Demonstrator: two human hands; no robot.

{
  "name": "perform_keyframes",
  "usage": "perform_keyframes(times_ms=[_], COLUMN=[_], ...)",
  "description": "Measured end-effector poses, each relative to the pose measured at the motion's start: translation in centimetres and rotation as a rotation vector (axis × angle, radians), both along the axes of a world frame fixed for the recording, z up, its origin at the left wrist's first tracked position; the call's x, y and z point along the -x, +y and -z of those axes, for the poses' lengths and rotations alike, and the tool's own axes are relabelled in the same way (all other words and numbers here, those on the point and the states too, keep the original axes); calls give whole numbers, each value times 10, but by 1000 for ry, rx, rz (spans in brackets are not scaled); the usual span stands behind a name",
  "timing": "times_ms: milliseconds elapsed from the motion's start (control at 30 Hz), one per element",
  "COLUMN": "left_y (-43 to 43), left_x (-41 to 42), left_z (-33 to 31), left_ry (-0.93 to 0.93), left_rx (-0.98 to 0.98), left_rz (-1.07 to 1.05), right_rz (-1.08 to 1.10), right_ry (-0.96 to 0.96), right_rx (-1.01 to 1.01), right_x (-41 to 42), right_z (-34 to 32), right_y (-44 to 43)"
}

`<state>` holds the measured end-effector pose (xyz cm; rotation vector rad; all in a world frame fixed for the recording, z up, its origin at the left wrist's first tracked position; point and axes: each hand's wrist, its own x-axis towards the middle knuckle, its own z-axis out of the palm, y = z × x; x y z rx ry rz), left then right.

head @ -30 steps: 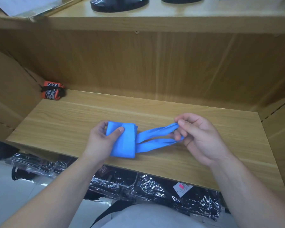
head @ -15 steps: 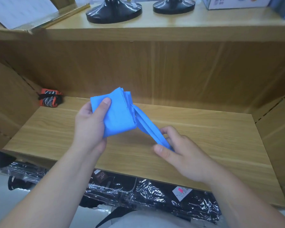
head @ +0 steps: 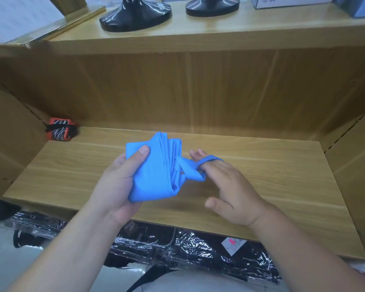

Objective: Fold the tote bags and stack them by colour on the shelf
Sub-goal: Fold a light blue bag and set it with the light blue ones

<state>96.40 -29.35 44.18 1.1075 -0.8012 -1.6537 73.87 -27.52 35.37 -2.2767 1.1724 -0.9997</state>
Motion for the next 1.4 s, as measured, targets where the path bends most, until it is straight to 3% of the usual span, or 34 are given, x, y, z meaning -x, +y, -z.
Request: perform_keyframes(times_ms=[167,233,300,367,433,533,633,767,967,1033,1200,1300,1400], left_y=[1,0,-2,0,4,3,-5,-16,-27,-27,-21,-16,-17], left_x=[-6,-8,-11,-11,-10,-12,-17,-20,-8,-5,-4,-4,-8], left_z=[7,6,7,11,19,33,41,48,57,54,44,43,44], left_ry=[21,-28,-123,-195,-266,-326,-386,-461,-514,-544,-749,-978,-1052], left_rx=[-1,53,99,104,110,101,77,80,128,181,481,711,741], left_rz=[18,42,62,80,125,124,88,-14,-47,2,74,171,259], right_rz=[36,-29,-81,-154,-158,-80,-147,-320,-164,-174,-165,-196,-182], right_ry=[-85,-212,-533,-975,-1320,-1522,-1466,-1161,-839,-862,-1182,-1129,-1032], right_rx=[-96,-265,-594,-853,-922,-961,-1028,-1104,-1137,-1096,-1173,-1209,-1211], right_x=[-7,-10,-14,-18,-15,-8,-1,9,3,5,9,1,-6], right_z=[-1,2,-6,-21,-37,-52,-56,-53,-39,-41,-39,-43,-50], right_y=[-2,-2,-3,-6,-10,-12,-11,-9,-9,-11,-21,-21,-21])
